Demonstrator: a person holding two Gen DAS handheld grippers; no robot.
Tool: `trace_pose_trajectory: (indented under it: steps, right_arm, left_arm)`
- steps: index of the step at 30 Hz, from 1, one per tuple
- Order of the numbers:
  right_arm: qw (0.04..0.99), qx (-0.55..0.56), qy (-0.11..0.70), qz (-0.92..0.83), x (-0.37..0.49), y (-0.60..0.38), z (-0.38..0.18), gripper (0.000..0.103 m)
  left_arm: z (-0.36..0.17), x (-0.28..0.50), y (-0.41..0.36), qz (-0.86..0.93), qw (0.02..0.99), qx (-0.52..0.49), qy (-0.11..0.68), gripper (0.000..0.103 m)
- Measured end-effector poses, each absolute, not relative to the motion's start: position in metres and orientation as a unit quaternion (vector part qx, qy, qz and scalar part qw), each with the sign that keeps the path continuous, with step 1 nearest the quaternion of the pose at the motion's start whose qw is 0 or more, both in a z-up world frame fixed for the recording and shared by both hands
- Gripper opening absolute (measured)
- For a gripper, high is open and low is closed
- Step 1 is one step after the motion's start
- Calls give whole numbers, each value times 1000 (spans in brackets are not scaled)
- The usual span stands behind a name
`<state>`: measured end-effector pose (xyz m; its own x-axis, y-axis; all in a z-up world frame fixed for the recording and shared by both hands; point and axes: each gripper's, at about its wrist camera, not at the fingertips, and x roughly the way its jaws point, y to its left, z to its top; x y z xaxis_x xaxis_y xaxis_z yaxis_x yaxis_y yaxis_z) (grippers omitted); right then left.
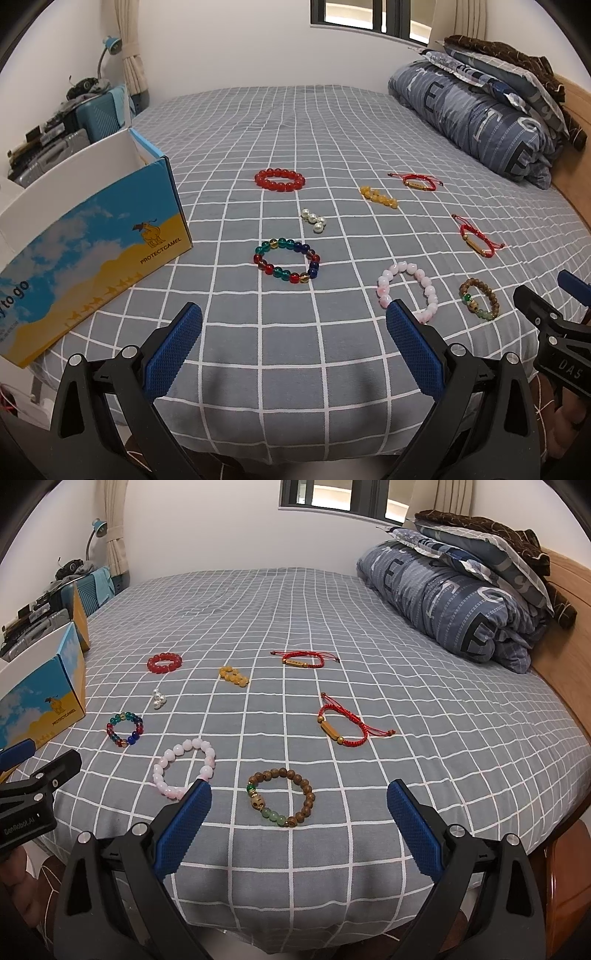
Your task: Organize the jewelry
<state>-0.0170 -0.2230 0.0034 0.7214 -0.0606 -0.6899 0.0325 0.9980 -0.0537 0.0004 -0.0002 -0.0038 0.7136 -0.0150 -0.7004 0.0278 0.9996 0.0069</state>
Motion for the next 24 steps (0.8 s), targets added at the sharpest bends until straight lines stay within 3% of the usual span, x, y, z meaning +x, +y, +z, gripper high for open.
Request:
trace_pose_trajectory:
  steps: [24]
  right_arm:
    - [926,-14,376,-25,-18,-224,1,92]
  left_arm:
    - [-3,-2,-1,-9,925,7,380,97]
